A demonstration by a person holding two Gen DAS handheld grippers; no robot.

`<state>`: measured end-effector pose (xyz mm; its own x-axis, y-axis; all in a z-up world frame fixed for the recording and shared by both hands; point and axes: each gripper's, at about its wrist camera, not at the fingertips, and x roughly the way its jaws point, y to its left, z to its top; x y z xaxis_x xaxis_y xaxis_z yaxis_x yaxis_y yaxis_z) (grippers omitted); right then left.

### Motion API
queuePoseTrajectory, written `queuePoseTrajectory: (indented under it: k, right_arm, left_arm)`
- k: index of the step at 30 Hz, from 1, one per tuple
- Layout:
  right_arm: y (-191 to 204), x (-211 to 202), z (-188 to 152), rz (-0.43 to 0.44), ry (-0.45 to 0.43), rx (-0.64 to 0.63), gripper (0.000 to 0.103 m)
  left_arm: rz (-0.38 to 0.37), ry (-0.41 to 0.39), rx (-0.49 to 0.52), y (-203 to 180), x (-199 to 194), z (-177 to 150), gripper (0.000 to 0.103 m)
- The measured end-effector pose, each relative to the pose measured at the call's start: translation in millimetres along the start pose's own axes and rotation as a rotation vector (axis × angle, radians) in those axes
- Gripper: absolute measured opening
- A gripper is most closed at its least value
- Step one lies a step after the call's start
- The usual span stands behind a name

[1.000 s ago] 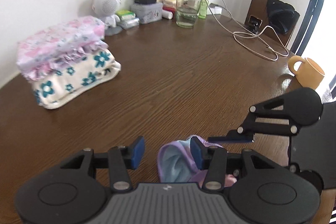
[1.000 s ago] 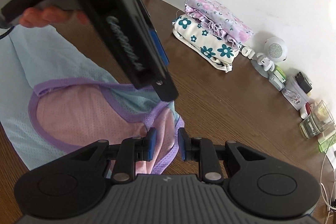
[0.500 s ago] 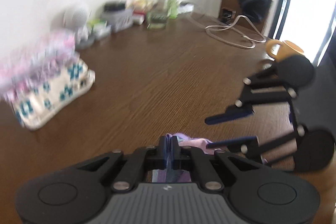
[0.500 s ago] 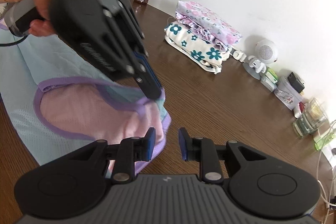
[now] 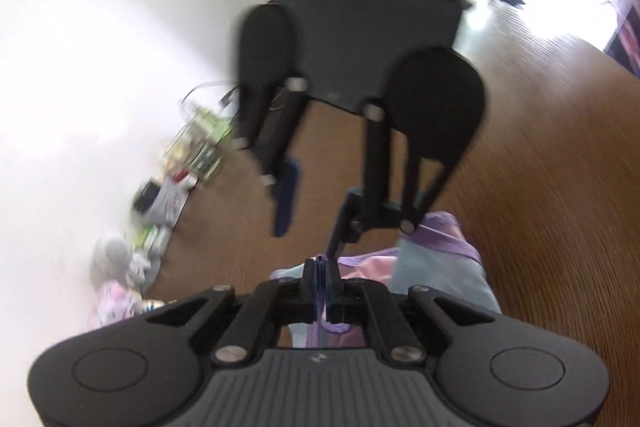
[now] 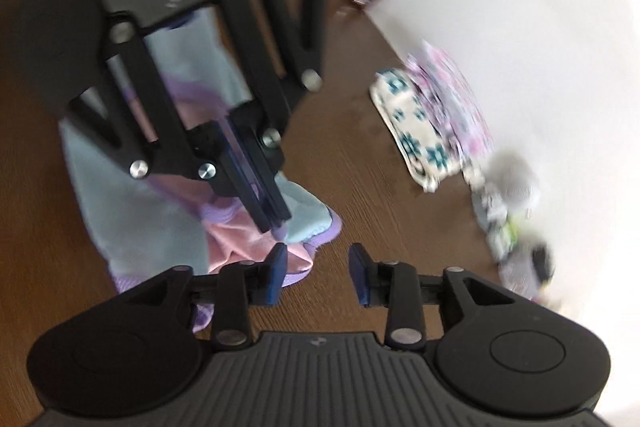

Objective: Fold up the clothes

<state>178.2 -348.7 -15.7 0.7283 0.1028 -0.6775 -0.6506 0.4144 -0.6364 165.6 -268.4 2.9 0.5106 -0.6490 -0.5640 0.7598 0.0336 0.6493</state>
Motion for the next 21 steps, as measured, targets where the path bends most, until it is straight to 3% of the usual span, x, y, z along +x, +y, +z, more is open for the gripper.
queuePoseTrajectory:
  k: [4, 7, 13, 17, 19, 21]
  right_arm:
    - [10.7, -4.7, 4.3, 0.006, 0.025, -0.124, 0.034]
    - [8.5, -7.1, 5.1, 0.011, 0.051, -0.09, 0.034]
    - [-40.6, -20.7, 4.3, 0.086, -0.007, 0.421, 0.034]
    - [-51.5, -12.3, 1.4, 0.192, -0.008, 0.587, 0.028]
    - [-52.4, -2.1, -1.0, 0.231, 0.018, 0.639, 0.023]
    - [-51.5, 6.7, -5.2, 0.25, 0.053, 0.69, 0.004]
  left_arm:
    - [-0.002, -0.006, 0.106, -15.6, -0.8, -1.7, 0.003]
    - [-0.007, -0.003, 0.141, -22.9, 1.1, -4.1, 0.003]
    - [0.002, 0.003, 0.166, -33.1, 7.0, -2.5, 0.003]
    - [0.01, 0.001, 0.19, -39.0, 8.3, 0.3, 0.003]
    - [0.015, 0.0, 0.214, -44.2, 8.2, 1.5, 0.003]
    - [0.017, -0.002, 0.226, -47.8, 7.1, 1.9, 0.006]
